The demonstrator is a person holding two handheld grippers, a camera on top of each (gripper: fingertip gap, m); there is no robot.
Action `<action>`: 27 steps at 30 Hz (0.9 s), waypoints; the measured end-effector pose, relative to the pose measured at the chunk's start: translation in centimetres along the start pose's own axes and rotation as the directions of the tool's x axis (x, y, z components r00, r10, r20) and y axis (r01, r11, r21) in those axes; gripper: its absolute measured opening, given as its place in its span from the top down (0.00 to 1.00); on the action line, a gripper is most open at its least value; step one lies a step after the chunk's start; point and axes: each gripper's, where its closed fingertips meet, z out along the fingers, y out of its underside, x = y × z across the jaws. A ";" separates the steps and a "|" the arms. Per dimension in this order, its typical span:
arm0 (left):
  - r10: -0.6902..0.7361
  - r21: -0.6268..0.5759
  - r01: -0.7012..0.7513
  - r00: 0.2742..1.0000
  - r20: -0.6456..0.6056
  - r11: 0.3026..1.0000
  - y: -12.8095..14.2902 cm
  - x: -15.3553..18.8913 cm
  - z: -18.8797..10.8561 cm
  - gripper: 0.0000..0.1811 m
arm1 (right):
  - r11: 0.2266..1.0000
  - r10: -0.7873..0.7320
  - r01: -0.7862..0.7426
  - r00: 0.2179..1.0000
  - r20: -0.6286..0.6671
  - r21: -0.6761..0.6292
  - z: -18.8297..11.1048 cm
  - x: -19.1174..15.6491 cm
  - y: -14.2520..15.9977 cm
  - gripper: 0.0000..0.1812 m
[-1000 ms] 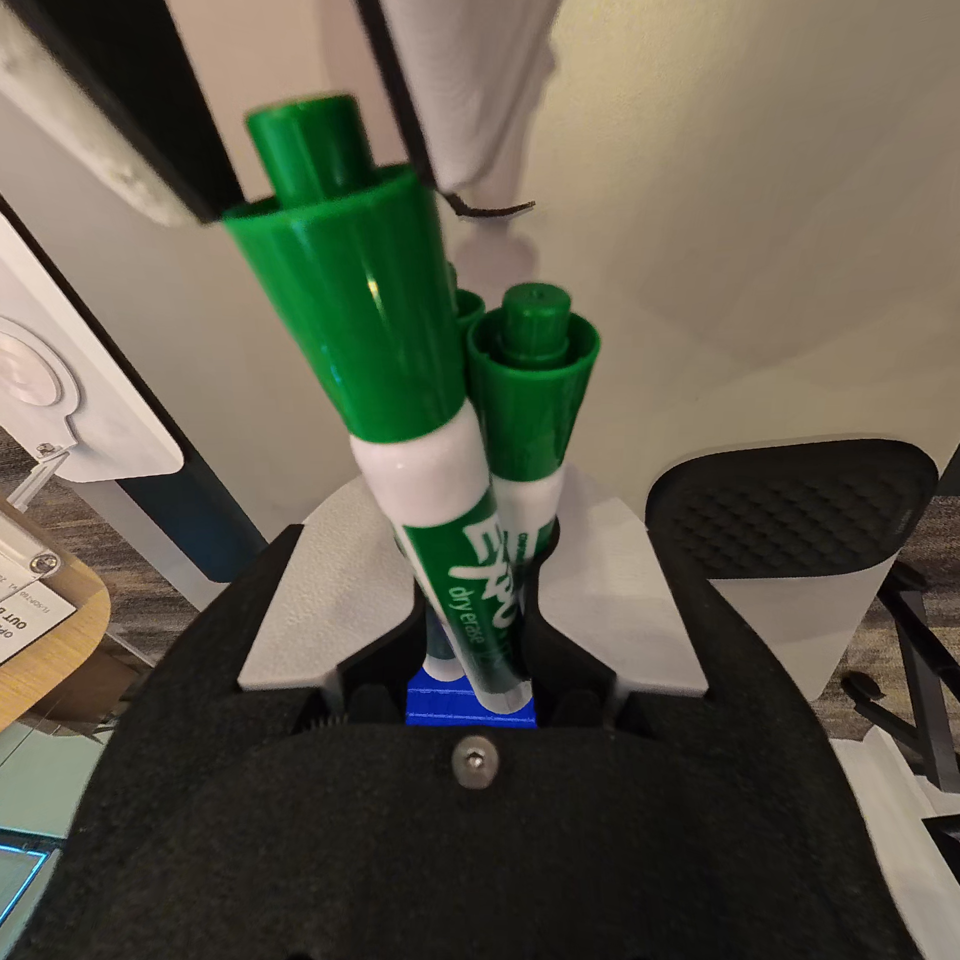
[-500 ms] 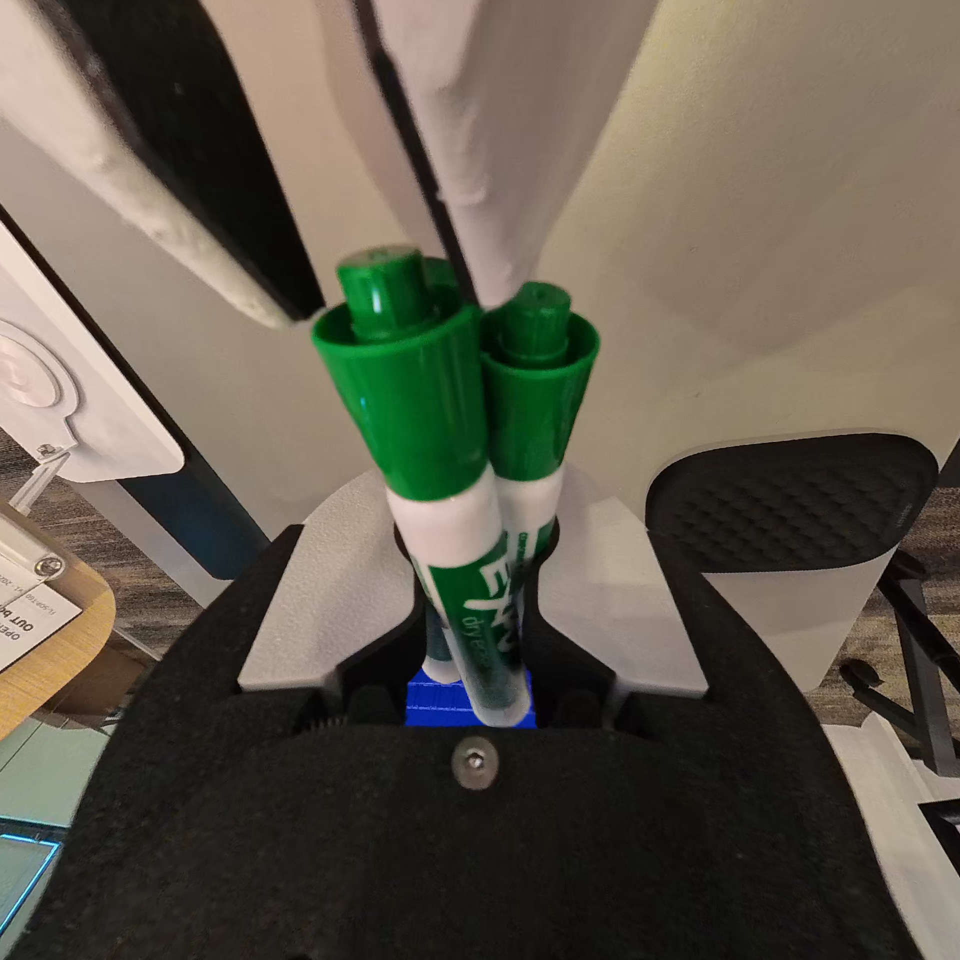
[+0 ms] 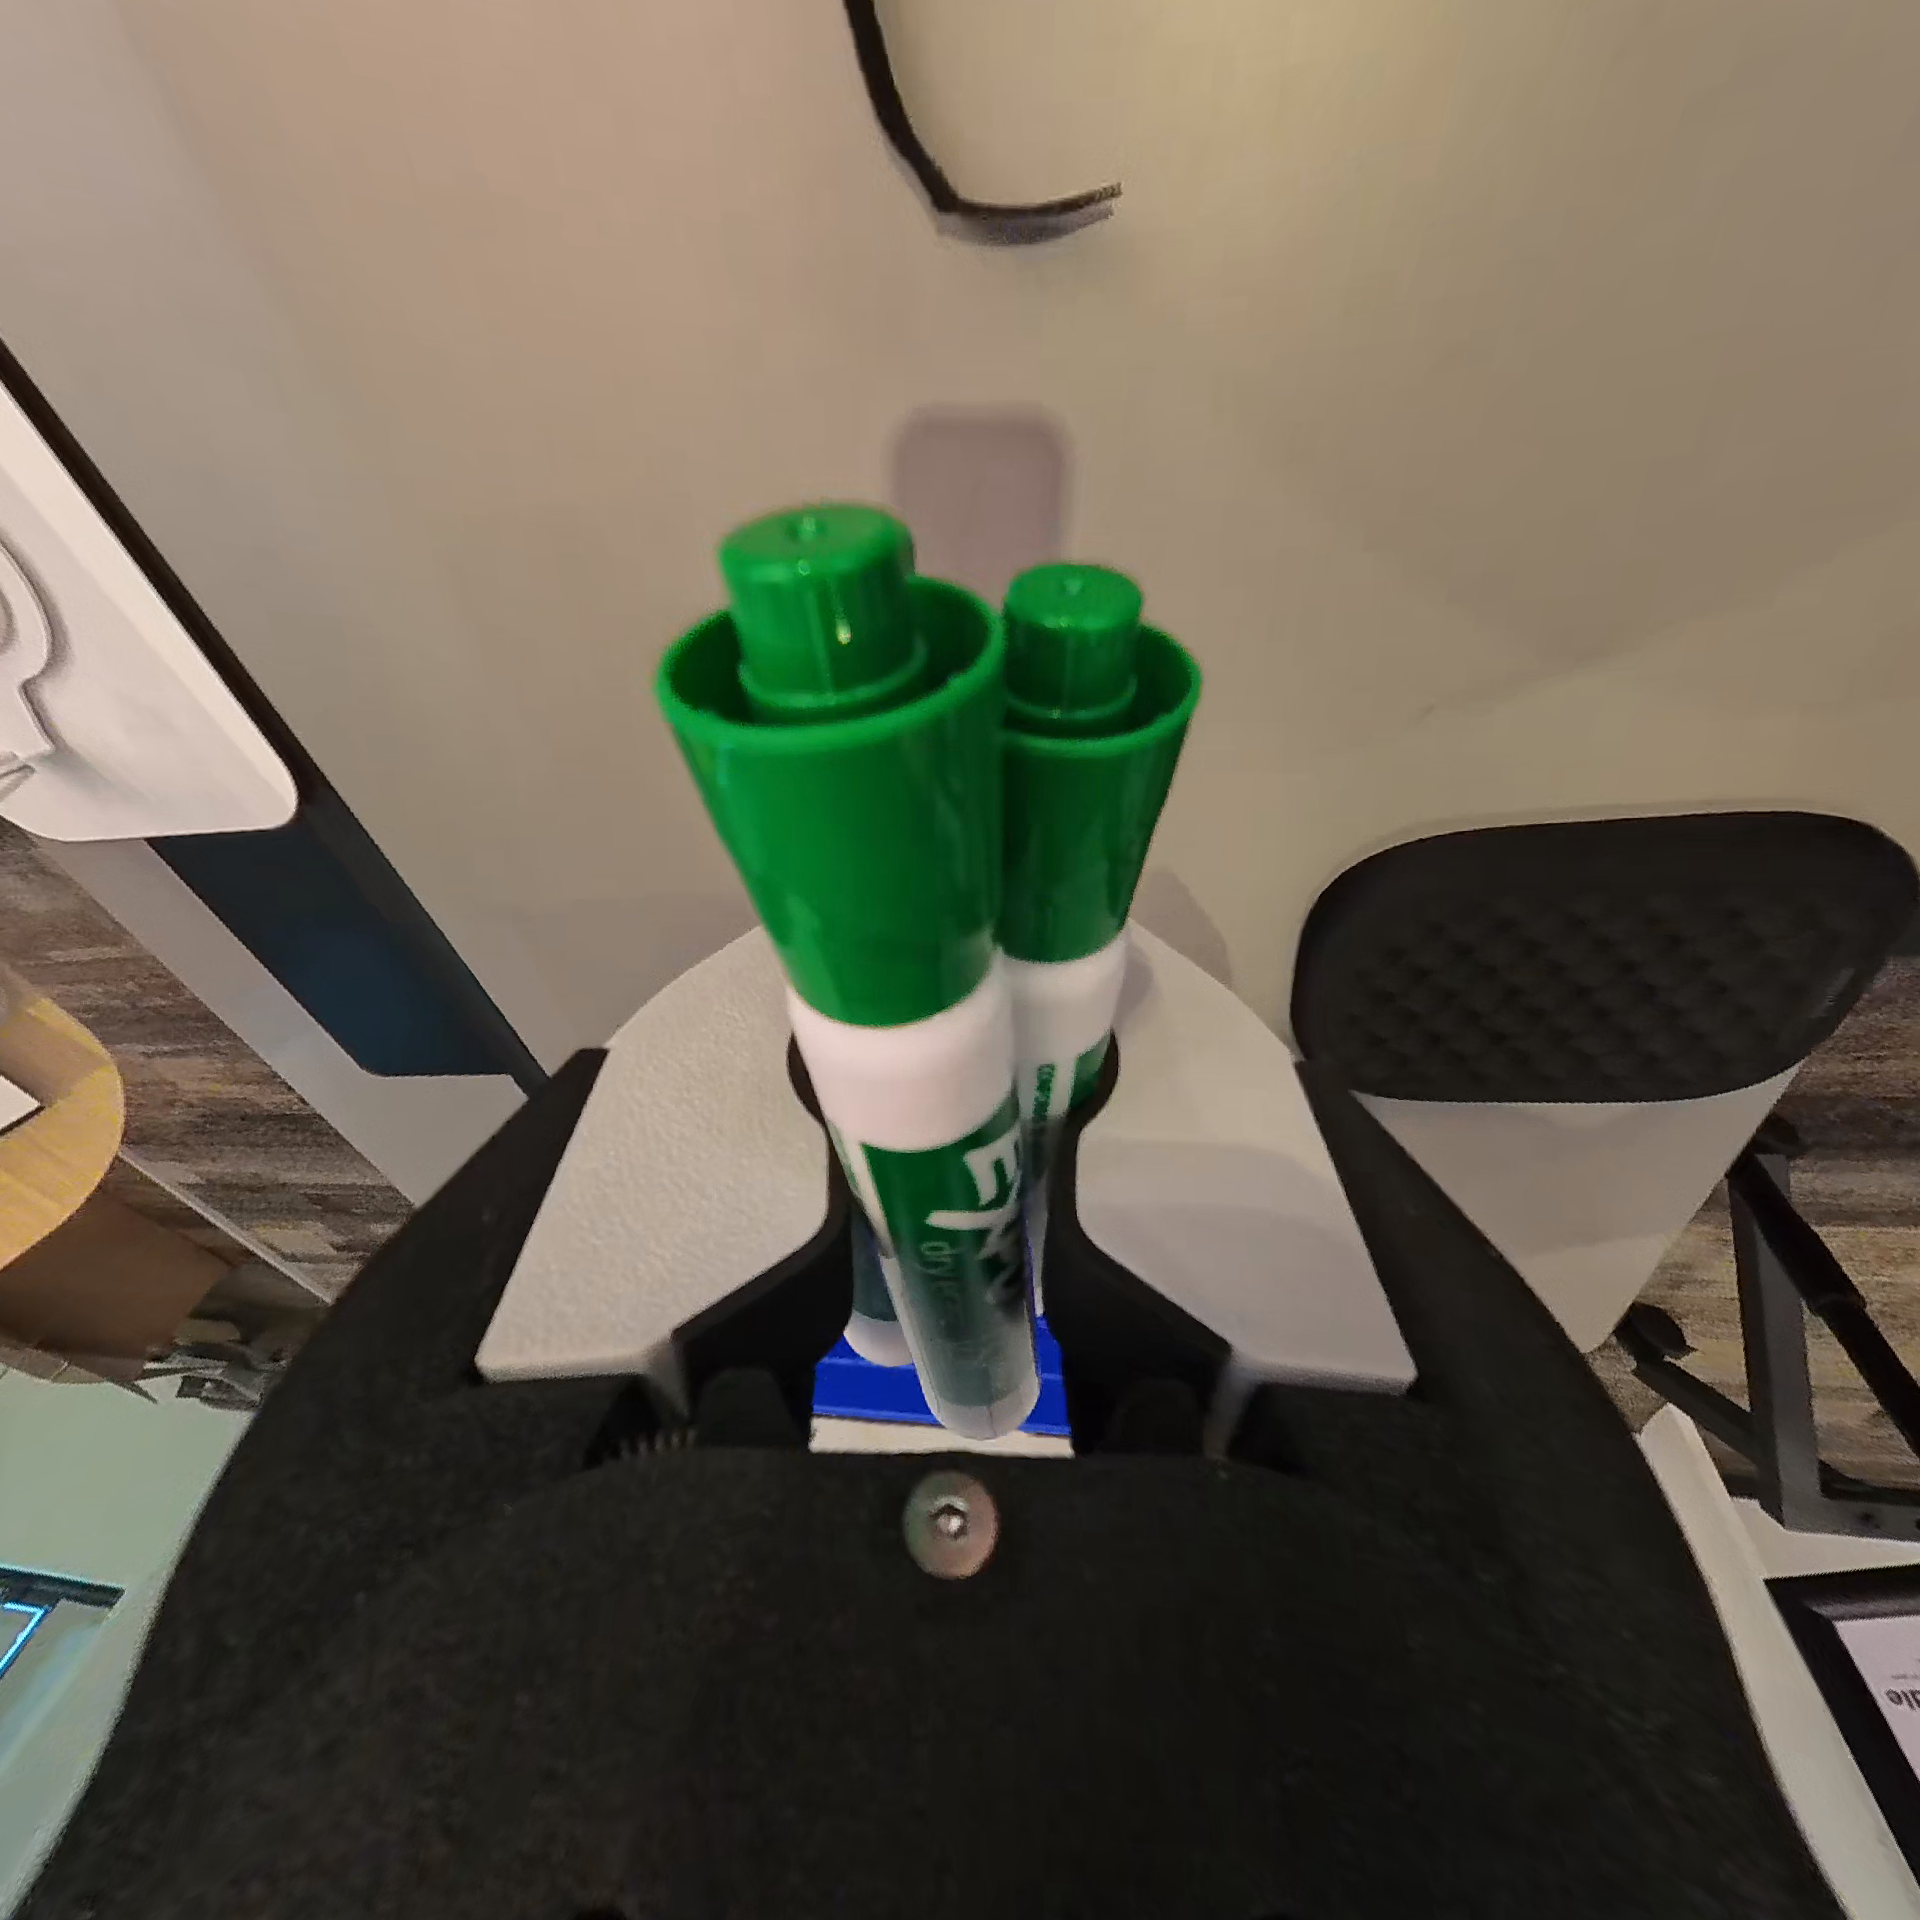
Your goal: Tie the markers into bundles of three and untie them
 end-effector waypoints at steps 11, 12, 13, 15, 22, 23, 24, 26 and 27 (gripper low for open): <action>-0.002 -0.004 0.002 1.000 0.000 1.000 0.3 0.0 0.6 0.77 | 0.976 -0.056 0.035 0.994 -0.092 -0.216 2.4 0.0 3.4 0.97; -0.001 -0.001 0.001 1.000 0.004 1.000 0.3 0.0 0.7 0.77 | 0.980 -0.070 0.051 0.993 -0.092 -0.193 2.2 0.1 2.9 0.97; -0.001 0.004 0.001 1.000 0.003 1.000 0.2 0.0 0.7 0.77 | 0.986 -0.080 0.066 0.993 -0.085 -0.156 1.9 -0.1 2.2 0.98; 0.000 0.016 0.000 1.000 0.007 1.000 0.1 0.1 0.8 0.77 | 0.993 -0.117 0.115 0.992 -0.052 -0.029 0.8 -0.9 -0.4 0.98; 0.005 0.023 -0.005 1.000 0.013 1.000 -0.1 0.3 0.8 0.77 | 0.819 -0.373 0.325 0.928 0.009 0.472 -6.1 -5.8 -10.1 0.98; 0.007 0.024 -0.008 1.000 0.014 1.000 -0.2 0.3 0.8 0.77 | 0.800 -0.387 0.337 0.922 -0.001 0.497 -6.6 -6.0 -10.8 0.98; 0.009 0.027 -0.010 1.000 0.014 1.000 -0.4 0.4 0.8 0.77 | 0.786 -0.400 0.343 0.917 0.000 0.515 -6.9 -6.2 -11.3 0.98; 0.015 0.034 -0.015 1.000 0.016 0.999 -0.7 0.4 0.8 0.77 | 0.749 -0.434 0.358 0.901 0.005 0.557 -7.4 -6.9 -12.2 0.98; 0.015 0.037 -0.016 1.000 0.013 0.999 -0.9 0.4 0.8 0.77 | 0.731 -0.451 0.366 0.893 0.005 0.577 -7.6 -7.2 -12.6 0.98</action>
